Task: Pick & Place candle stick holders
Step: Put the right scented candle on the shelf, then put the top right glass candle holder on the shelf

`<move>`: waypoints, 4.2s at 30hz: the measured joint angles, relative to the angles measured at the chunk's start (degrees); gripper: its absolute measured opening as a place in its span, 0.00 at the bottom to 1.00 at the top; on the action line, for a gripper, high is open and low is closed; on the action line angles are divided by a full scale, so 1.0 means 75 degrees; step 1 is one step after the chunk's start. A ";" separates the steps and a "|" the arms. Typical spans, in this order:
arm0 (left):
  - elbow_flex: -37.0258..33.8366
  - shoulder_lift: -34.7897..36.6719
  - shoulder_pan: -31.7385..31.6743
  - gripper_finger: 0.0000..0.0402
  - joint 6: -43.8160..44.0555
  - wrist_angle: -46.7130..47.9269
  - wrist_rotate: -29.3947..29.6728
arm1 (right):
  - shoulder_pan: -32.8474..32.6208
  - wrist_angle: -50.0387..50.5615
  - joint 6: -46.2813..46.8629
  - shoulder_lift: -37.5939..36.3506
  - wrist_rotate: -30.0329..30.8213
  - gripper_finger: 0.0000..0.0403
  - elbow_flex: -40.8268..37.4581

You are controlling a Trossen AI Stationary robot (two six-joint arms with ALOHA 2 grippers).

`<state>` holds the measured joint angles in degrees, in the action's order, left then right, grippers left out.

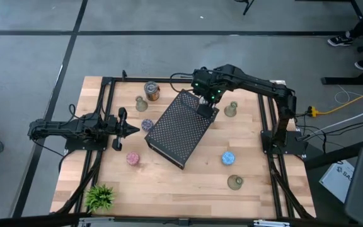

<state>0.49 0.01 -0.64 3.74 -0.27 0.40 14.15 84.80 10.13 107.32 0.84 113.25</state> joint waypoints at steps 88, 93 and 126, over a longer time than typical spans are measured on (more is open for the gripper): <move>0.0001 0.0000 0.0000 0.00 -0.0001 0.0003 0.0000 | -0.0975 0.0498 -0.0180 -0.1273 0.1177 0.99 -0.0115; 0.0000 0.0000 0.0000 0.00 -0.0002 0.0000 0.0000 | -0.1229 0.0461 -0.0009 -0.1947 0.1131 0.99 -0.1174; 0.0001 0.0000 0.0002 0.00 0.0000 0.0000 0.0000 | 0.0081 -0.0333 0.0884 -0.4128 0.1067 0.99 -0.4852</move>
<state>0.50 0.01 -0.63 3.74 -0.27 0.40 14.76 82.30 16.76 76.36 8.84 76.86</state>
